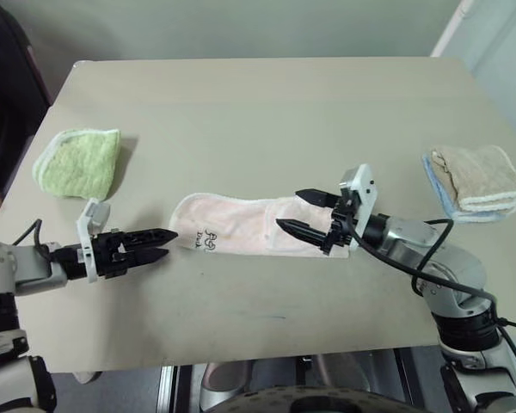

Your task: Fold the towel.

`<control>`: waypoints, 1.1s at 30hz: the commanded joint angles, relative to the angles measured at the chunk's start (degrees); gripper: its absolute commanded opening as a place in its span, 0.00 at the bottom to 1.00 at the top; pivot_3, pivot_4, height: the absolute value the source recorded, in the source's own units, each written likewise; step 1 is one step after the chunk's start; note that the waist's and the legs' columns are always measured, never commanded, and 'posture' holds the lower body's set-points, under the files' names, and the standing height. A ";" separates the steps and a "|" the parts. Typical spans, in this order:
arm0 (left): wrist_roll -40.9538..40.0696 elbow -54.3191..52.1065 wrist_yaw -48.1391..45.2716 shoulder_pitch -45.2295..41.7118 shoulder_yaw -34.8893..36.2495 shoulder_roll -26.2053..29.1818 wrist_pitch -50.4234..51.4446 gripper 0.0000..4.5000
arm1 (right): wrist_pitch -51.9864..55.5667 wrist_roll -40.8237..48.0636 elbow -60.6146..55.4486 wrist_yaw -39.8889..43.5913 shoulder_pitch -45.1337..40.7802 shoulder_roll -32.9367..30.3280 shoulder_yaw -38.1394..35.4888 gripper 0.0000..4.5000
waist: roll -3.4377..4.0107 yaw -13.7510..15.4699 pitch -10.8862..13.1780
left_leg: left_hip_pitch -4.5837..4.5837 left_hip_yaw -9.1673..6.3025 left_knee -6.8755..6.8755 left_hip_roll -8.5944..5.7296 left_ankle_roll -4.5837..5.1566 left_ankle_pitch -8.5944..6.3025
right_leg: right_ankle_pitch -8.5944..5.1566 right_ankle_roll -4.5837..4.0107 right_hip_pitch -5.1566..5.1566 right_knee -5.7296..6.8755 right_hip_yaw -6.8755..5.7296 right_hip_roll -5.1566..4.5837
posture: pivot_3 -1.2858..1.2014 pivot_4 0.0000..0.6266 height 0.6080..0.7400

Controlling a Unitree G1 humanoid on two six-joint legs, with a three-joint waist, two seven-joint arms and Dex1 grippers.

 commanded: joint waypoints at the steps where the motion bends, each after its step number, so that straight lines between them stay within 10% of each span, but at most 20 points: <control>1: -2.96 1.69 2.32 -2.10 -0.23 -2.18 0.28 1.00 | 0.31 0.99 -2.64 -0.88 0.02 -0.04 -1.98 0.99 | -0.01 0.14 0.00 | 0.00 0.00 0.00 -0.01 0.00 0.02 | 0.01 -0.01 0.01 0.00 0.01 0.00 | 0.52 0.24 1.00; 10: -6.86 2.01 7.72 -4.53 0.23 -4.97 0.28 0.87 | 0.58 0.12 -2.20 -1.66 -0.21 -0.07 -2.19 1.00 | -0.10 0.12 -0.01 | -0.15 -0.04 -0.10 0.00 -0.58 0.20 | -0.03 0.06 0.00 0.00 -0.02 0.05 | 0.52 0.24 1.00; 21: -5.46 2.79 9.47 -4.39 2.96 -5.80 0.28 0.01 | 0.22 -0.06 -2.06 -1.42 0.44 -0.35 -2.48 1.00 | -0.14 -0.12 0.01 | -0.13 -0.02 -0.44 0.12 -1.12 0.45 | -0.35 0.14 -0.11 -0.04 -0.02 0.16 | 0.52 0.24 1.00; 33: -10.76 -4.29 6.04 -11.27 -0.42 -6.46 0.28 0.01 | -0.92 3.03 -5.56 1.13 3.73 -2.41 -6.53 1.00 | -0.45 -0.10 0.14 | -0.12 -0.03 -0.40 0.10 -1.02 0.40 | -0.33 0.15 -0.02 -0.03 -0.02 0.16 | 0.52 0.24 1.00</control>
